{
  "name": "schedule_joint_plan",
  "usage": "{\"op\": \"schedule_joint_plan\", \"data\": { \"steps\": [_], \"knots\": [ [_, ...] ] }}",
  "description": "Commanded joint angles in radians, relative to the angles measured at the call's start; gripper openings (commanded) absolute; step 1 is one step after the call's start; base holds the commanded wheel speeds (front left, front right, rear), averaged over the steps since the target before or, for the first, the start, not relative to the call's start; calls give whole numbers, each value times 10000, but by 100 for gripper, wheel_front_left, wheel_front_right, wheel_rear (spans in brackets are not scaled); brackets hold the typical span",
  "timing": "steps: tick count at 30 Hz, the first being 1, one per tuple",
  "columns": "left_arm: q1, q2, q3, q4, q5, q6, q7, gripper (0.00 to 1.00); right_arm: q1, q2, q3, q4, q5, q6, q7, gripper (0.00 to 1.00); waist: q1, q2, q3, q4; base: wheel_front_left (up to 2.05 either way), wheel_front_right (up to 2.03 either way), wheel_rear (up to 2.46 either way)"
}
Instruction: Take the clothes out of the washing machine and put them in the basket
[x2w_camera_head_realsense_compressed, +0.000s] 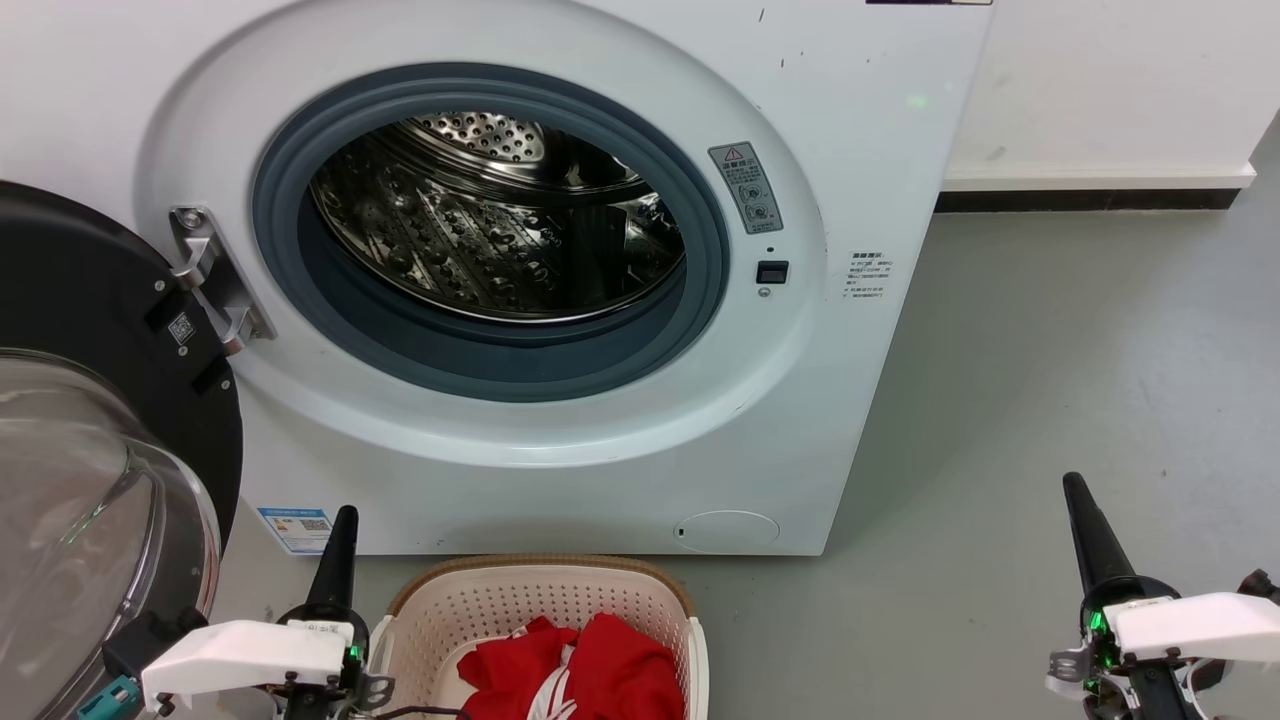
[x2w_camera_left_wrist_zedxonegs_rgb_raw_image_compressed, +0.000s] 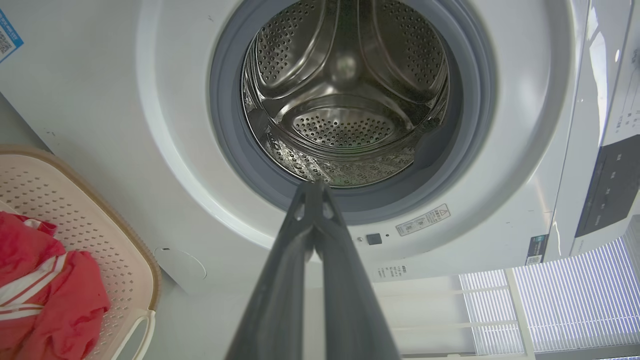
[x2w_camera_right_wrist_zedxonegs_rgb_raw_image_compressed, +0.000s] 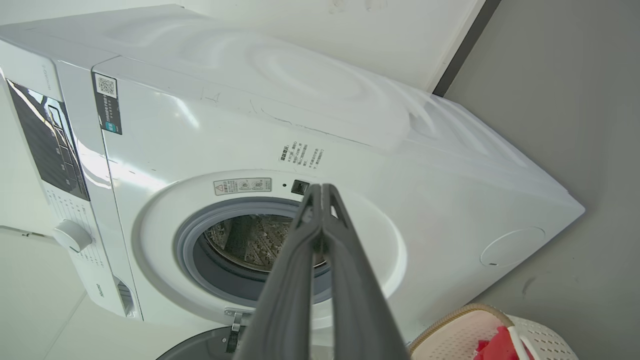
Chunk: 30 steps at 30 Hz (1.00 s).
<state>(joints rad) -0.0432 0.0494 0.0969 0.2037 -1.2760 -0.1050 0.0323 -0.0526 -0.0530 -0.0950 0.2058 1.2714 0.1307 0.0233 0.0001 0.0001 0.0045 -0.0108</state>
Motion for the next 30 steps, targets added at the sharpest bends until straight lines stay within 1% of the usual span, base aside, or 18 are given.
{"op": "schedule_joint_plan", "data": {
  "steps": [1,30],
  "knots": [
    [-181,11,25,-4,-229,-48,58,0,-223,-50,-25,7,257,2,60,0,0,-1,-1,4,0,0,0],
    [-589,11,154,327,-2580,-227,639,0,-548,-39,-109,306,2661,1,679,0,-1,-1,-10,77,0,0,0]
  ]
}}
